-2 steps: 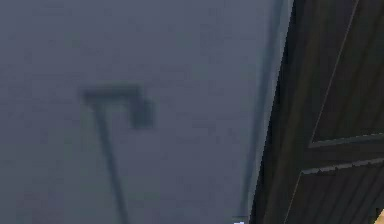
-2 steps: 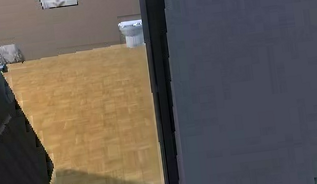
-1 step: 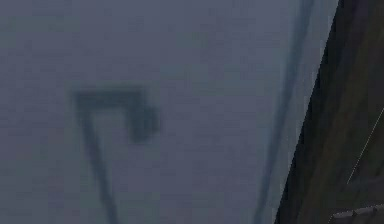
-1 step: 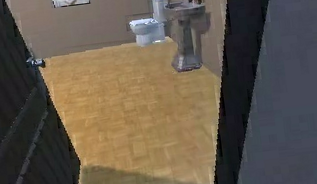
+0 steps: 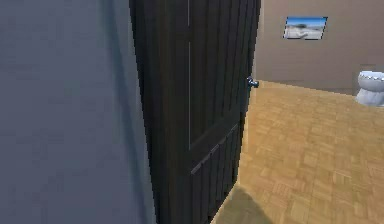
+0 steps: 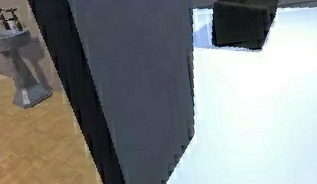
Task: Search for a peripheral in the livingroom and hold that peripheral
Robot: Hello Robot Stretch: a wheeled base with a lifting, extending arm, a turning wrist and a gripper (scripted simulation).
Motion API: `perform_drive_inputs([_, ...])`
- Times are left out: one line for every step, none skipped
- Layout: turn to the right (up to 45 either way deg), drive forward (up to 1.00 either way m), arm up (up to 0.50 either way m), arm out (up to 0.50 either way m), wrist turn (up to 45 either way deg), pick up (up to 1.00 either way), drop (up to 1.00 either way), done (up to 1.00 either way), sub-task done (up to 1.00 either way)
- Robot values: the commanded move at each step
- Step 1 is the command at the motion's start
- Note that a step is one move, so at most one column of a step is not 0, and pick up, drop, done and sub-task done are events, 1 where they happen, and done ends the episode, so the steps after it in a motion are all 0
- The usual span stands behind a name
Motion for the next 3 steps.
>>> perform_drive_inputs([30.0, 0.00, 0.00, 0.00, 0.0, 0.00, 0.00, 0.00, 0.00])
perform_drive_inputs([0.0, 1.00, 0.00, 0.00, 0.0, 0.00, 0.00, 0.00, 0.00])
perform_drive_inputs([6.0, 0.00, 0.00, 0.00, 0.0, 0.00, 0.00, 0.00, 0.00])
